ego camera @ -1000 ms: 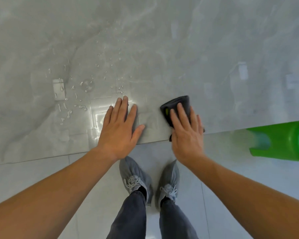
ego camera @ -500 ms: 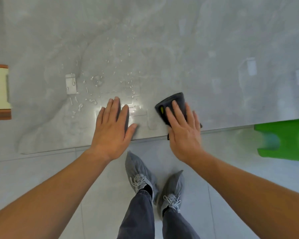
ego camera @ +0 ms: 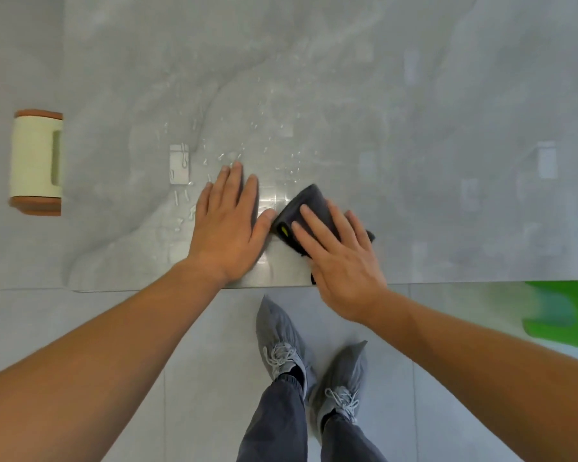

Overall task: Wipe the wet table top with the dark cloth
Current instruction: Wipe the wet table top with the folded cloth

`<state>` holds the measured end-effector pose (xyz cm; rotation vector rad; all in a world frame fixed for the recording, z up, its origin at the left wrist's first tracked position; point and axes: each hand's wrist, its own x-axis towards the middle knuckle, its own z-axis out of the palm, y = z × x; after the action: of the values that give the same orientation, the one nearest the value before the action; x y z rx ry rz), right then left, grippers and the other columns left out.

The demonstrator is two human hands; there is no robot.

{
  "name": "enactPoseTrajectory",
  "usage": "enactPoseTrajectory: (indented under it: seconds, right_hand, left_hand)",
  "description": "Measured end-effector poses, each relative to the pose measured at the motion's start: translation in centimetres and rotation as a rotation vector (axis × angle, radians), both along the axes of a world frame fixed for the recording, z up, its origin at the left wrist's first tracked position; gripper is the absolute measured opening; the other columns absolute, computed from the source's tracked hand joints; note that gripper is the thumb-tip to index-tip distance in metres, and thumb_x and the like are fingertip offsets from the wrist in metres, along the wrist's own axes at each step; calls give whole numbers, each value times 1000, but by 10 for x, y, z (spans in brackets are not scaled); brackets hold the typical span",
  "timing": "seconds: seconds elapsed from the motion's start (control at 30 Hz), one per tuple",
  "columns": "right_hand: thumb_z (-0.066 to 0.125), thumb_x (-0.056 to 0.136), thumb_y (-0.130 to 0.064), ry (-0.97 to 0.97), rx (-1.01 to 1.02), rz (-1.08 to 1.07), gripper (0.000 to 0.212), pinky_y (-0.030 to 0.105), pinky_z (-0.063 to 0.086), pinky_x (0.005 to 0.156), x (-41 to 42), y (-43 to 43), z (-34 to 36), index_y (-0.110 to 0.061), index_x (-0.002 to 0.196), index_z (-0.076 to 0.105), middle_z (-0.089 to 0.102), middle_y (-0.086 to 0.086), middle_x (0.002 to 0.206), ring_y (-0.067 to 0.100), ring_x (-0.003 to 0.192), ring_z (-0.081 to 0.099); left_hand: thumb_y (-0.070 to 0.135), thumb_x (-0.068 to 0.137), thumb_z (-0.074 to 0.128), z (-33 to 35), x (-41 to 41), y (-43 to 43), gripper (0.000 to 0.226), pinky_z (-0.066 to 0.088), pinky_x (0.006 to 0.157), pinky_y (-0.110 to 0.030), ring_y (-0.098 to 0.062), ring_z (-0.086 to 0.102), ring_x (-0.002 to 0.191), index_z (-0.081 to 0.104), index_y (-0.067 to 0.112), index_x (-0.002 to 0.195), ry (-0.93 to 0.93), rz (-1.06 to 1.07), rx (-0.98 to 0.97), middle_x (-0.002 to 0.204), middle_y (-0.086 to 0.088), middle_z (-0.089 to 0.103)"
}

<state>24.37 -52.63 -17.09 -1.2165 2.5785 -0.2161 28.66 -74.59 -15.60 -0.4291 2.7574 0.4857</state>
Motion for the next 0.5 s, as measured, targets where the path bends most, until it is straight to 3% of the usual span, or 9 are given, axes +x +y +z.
enactPoseTrajectory:
  seconds: [0.13, 0.2, 0.27, 0.33, 0.43, 0.5]
  right_hand:
    - [43, 96, -29, -6, 27, 189, 64, 53, 11, 123, -27, 6, -1, -29, 158, 25, 16, -4, 167, 32, 154, 8]
    - [46, 95, -26, 11, 0, 20, 64, 52, 10, 123, -61, -11, -2, -28, 157, 28, 19, -3, 166, 33, 153, 13]
    - [43, 100, -25, -30, -9, -231, 62, 50, 3, 124, -93, -36, 0, -28, 158, 23, 11, -3, 168, 32, 154, 5]
    - [39, 101, -26, -36, -10, -348, 61, 49, -1, 124, -100, -55, 1, -28, 159, 18, 6, -3, 168, 32, 154, 0]
    - [38, 97, -26, -17, -26, -194, 62, 52, 1, 124, -68, -49, 2, -26, 158, 23, 11, -1, 168, 35, 153, 3]
    - [37, 95, -27, -22, -5, 14, 64, 54, 5, 123, -46, -33, 4, -26, 157, 26, 14, -1, 167, 34, 154, 4]
  left_hand:
    - [56, 102, 12, 2, -2, 0, 68, -4, 123, -41, -21, -7, 155, 16, 19, 159, 10, 26, 32, 169, -5, -1]
    - [57, 102, 14, 2, -3, -1, 68, -2, 123, -41, -22, -4, 155, 18, 19, 159, 17, 17, 27, 169, -6, 1]
    - [56, 102, 17, 2, -2, -3, 67, 1, 123, -42, -24, 0, 155, 22, 19, 157, 18, 11, 16, 169, -7, 6]
    - [54, 102, 21, 3, -5, -7, 61, 8, 121, -43, -26, 9, 153, 33, 20, 151, 39, 23, 17, 166, -8, 16]
    - [50, 101, 27, 5, -16, -15, 52, 17, 116, -45, -29, 23, 146, 46, 19, 138, 105, 54, 35, 158, -9, 30]
    - [50, 100, 26, 3, -26, -23, 56, 16, 118, -45, -30, 21, 148, 42, 18, 143, 127, 67, 44, 161, -10, 26]
